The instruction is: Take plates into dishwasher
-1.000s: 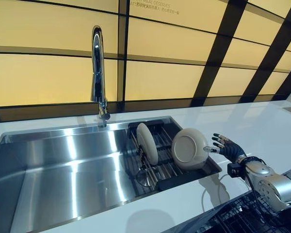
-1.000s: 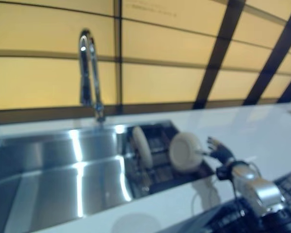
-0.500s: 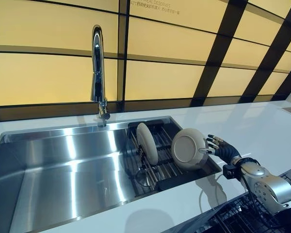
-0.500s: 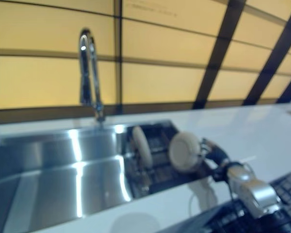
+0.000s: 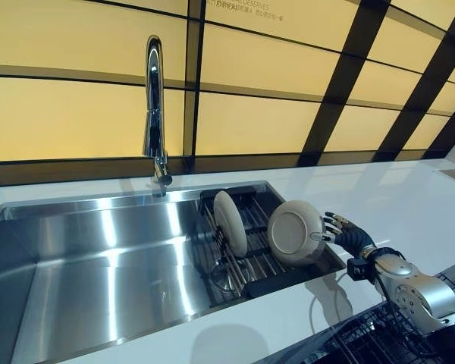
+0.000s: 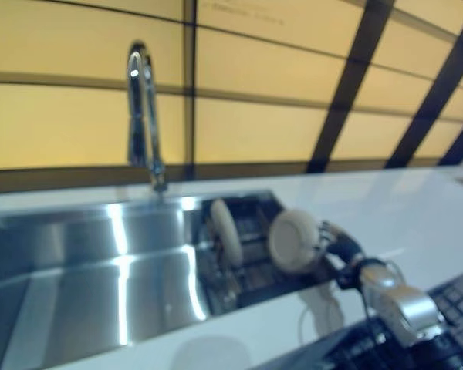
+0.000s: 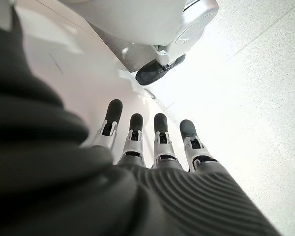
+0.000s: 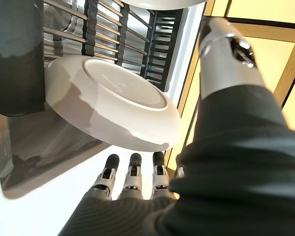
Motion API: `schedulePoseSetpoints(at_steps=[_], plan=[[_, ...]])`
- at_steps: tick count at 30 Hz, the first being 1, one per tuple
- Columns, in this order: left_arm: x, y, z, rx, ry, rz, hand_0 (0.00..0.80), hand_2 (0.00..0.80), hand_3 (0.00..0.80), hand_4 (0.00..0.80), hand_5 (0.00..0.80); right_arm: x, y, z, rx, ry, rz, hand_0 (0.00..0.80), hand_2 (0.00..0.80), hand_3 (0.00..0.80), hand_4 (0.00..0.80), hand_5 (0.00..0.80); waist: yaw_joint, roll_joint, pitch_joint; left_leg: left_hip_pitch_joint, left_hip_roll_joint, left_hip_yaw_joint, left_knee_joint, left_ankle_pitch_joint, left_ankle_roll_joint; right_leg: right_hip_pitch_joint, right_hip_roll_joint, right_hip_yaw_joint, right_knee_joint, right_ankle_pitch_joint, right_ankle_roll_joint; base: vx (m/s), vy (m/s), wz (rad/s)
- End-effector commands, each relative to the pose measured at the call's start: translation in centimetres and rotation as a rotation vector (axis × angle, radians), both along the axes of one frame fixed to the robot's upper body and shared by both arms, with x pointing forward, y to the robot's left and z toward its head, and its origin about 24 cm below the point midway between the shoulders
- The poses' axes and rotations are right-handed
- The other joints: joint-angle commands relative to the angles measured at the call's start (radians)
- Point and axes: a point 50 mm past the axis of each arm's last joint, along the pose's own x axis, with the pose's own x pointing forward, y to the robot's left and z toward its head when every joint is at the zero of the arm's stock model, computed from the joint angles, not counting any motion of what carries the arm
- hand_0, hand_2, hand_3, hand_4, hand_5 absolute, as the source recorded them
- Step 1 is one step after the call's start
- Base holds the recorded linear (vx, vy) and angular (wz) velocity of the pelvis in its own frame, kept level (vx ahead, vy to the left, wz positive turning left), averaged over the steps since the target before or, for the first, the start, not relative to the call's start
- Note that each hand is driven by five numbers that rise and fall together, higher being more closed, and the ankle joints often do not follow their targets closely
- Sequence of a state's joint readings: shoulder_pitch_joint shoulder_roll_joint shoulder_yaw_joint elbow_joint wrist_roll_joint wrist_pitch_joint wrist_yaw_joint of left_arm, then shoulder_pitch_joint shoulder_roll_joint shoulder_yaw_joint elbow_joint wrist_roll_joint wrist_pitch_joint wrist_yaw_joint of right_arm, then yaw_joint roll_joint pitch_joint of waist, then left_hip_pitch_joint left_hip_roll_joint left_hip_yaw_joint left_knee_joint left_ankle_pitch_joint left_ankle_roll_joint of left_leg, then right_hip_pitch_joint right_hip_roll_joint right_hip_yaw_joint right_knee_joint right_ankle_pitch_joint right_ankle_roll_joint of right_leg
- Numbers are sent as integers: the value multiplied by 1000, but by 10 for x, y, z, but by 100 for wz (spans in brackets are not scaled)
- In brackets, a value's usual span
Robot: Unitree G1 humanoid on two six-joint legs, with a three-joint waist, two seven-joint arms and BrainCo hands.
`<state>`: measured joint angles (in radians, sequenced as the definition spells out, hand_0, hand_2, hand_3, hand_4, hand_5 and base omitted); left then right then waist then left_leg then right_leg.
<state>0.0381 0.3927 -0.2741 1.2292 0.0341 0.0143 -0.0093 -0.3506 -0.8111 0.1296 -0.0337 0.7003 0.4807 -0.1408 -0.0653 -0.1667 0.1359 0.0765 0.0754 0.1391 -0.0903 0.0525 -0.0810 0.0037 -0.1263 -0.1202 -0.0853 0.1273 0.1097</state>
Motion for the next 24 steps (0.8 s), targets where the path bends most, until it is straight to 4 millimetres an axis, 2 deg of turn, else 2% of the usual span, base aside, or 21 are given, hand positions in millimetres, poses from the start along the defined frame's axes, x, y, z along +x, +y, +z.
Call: schedulePoseSetpoints(at_steps=[1,18,24], plan=[[64,-4,15,10,-171,-99,0,0,0,0,0,12,4,31,18,-134,-9,0,0,0,0,0,12,29,10,23,-49,46,3,-102,82,14,38,15,37,-47,47,0,0,0],[65,-5,16,9,-166,-114,0,0,0,0,0,18,-10,35,46,-166,-111,0,0,0,0,0,19,28,11,25,-48,45,6,-104,85,13,36,11,43,-49,49,0,0,0],[65,-3,16,14,-159,-125,0,0,0,0,0,19,-14,27,48,-116,-111,0,0,0,0,0,22,25,14,23,-48,42,9,-104,87,10,36,13,48,-48,49,0,0,0]])
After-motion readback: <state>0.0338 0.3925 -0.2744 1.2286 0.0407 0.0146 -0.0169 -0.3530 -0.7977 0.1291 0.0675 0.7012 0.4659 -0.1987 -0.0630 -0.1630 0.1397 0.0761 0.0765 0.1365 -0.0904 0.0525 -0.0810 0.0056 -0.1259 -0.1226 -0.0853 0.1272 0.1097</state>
